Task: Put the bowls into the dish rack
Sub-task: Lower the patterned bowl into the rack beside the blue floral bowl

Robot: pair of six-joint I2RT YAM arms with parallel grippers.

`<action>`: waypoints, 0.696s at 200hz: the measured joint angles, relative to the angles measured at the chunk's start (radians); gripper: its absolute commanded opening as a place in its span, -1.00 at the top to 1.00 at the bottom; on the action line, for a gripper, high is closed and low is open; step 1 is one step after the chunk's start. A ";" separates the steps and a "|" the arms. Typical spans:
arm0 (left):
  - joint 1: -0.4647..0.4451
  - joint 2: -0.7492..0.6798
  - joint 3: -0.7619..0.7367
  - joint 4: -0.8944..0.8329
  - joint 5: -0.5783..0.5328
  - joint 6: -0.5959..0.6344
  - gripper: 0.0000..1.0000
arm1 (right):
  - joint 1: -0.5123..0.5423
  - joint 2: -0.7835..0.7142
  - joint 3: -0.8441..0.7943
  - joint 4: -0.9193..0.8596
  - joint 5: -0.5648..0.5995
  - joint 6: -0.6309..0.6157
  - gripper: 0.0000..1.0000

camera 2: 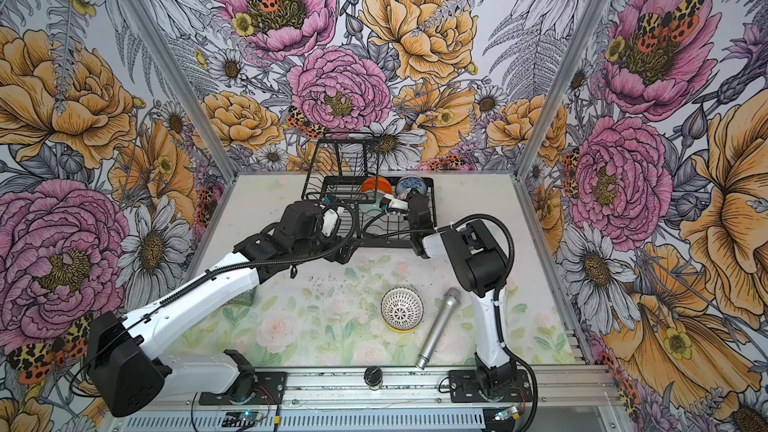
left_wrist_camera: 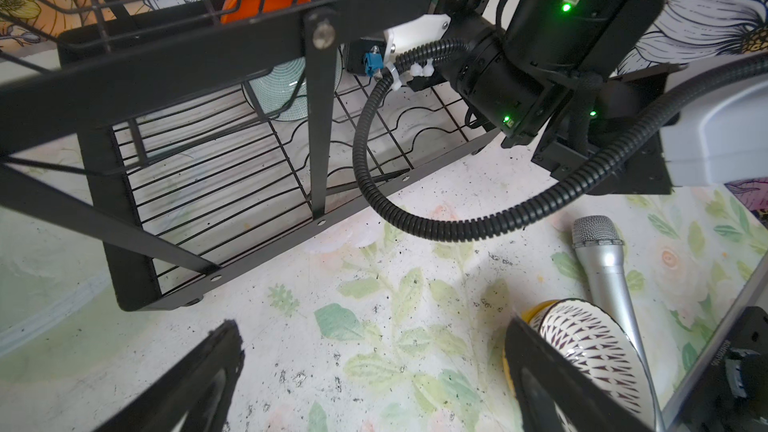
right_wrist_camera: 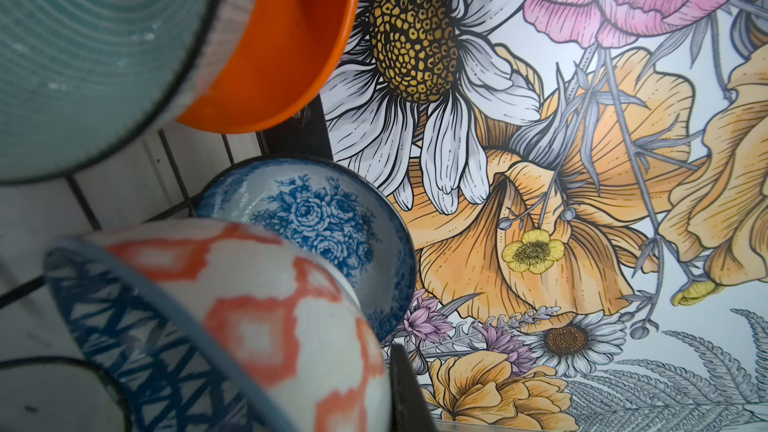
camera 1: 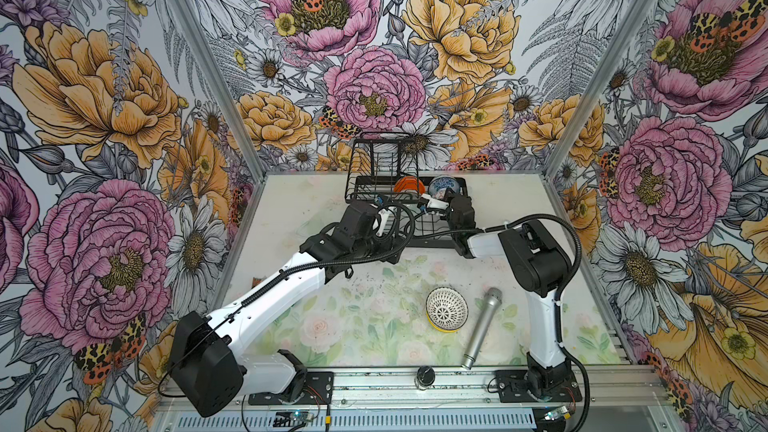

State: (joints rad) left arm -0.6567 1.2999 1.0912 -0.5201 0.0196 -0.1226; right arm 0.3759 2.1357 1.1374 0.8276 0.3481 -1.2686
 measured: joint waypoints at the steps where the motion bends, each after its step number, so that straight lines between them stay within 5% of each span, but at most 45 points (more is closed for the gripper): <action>1: 0.000 0.000 0.000 0.000 0.000 0.000 -0.98 | 0.000 0.000 0.000 -0.001 0.000 0.000 1.00; 39: 0.000 0.000 -0.003 0.000 0.001 0.000 -0.98 | 0.000 -0.002 0.004 -0.013 0.001 0.015 1.00; 139: 0.000 0.000 -0.007 0.000 0.001 0.000 -0.98 | 0.000 -0.010 0.010 -0.078 0.008 0.042 0.54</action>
State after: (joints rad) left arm -0.6567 1.2999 1.0843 -0.5201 0.0204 -0.1226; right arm 0.3756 2.1262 1.1477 0.7498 0.3557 -1.2270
